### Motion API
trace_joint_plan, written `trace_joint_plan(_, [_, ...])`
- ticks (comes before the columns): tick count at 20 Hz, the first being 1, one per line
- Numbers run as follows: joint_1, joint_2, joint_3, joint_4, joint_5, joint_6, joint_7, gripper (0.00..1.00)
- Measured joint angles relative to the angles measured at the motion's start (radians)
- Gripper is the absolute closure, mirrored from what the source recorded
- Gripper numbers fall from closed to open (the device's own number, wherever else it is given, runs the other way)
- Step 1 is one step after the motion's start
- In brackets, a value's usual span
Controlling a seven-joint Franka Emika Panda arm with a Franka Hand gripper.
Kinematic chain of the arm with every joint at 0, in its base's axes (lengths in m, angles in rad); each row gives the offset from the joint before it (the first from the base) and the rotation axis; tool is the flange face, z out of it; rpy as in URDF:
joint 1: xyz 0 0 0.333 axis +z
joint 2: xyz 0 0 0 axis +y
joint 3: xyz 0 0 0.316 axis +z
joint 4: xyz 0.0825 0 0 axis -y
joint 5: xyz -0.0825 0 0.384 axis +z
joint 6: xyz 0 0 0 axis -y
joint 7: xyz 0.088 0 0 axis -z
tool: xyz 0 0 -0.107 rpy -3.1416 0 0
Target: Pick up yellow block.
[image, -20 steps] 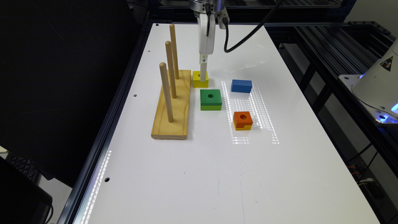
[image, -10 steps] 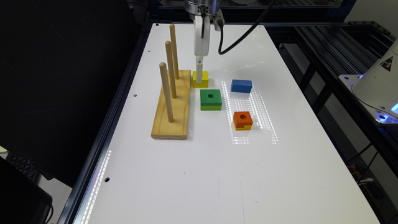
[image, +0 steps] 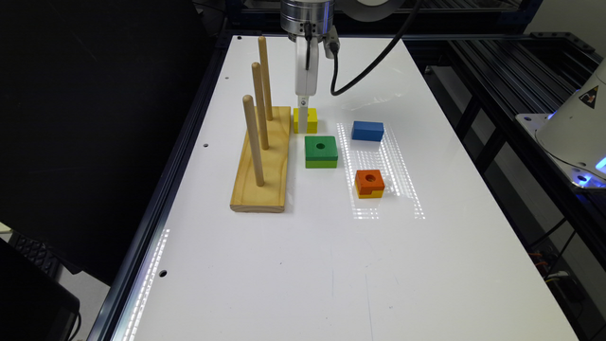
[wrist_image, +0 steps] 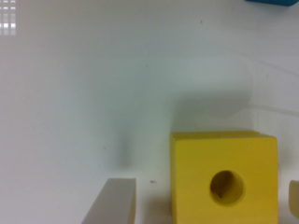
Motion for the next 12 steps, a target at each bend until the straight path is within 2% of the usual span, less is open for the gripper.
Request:
trace_joint_plan(4, [0.000,0.005,0.000,0.000,0.0000,0.001,0.000,0.00])
trace_joint_plan(6, [0.001,0.039,0.000,0.001,-0.0030,0.038,0.002,0.00])
trace_joint_plan(7, [0.001,0.042,0.000,0.006,-0.0061,0.036,0.006,0.00])
trace_joint_plan(12, [0.002,0.042,0.000,0.007,-0.0064,0.036,0.006,0.00])
